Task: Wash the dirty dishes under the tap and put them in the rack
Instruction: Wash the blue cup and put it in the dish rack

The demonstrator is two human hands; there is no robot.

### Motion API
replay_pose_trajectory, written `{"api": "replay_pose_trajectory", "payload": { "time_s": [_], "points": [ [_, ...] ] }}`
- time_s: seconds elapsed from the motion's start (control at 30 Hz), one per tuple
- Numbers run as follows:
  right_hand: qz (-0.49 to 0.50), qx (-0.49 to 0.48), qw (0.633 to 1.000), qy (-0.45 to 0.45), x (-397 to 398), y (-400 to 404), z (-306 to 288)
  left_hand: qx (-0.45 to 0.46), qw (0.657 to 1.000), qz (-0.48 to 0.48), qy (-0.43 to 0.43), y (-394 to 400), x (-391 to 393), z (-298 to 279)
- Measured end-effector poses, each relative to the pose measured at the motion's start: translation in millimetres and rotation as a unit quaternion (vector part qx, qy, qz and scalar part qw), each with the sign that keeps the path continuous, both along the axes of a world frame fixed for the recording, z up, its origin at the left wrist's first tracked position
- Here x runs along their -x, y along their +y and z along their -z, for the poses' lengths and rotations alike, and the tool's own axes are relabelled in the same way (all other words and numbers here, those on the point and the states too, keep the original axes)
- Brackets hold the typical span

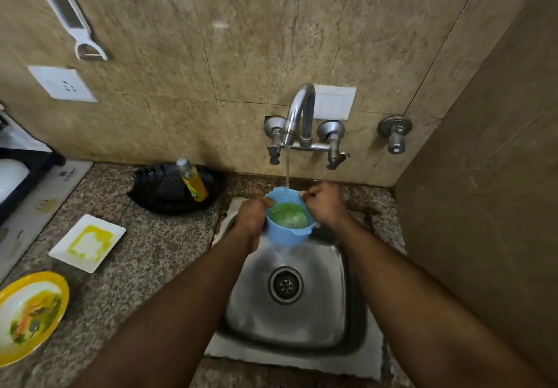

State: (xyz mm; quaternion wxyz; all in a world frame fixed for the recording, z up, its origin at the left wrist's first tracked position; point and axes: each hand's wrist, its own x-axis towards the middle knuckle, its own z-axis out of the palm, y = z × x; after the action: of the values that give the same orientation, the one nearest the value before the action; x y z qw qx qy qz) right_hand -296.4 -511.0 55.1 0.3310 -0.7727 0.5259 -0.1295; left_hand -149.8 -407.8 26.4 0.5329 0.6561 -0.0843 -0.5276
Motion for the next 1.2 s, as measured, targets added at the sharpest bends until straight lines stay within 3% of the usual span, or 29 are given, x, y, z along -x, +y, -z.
{"api": "replay_pose_trajectory", "payload": {
  "time_s": [0.1, 0.23, 0.33, 0.6, 0.87, 1.2],
  "points": [
    [-0.004, 0.012, 0.999, 0.052, 4.6, 1.4, -7.1, -0.021, 0.999, 0.013, -0.036, 1.3, 3.9, -1.9],
    [-0.055, 0.064, 0.978, 0.189, 5.1, -2.3, -16.8, -0.026, 0.997, 0.075, -0.021, 4.7, -1.4, -0.4],
    [-0.057, 0.105, 0.968, 0.222, 1.1, -1.1, -21.2, -0.023, 0.994, 0.108, -0.017, 1.1, 0.3, -0.6],
    [-0.025, 0.192, 0.952, 0.235, 1.3, 12.4, -33.6, 0.043, 0.995, 0.091, 0.010, 1.9, 7.0, -2.1],
    [-0.016, 0.233, 0.931, 0.279, -4.2, 11.8, -52.5, 0.046, 0.998, 0.000, -0.050, -19.3, 12.0, 15.1],
    [0.076, 0.217, 0.939, 0.254, 13.3, 9.4, -51.1, 0.096, 0.994, 0.019, 0.046, -22.6, 24.8, -1.8]
  ]
}}
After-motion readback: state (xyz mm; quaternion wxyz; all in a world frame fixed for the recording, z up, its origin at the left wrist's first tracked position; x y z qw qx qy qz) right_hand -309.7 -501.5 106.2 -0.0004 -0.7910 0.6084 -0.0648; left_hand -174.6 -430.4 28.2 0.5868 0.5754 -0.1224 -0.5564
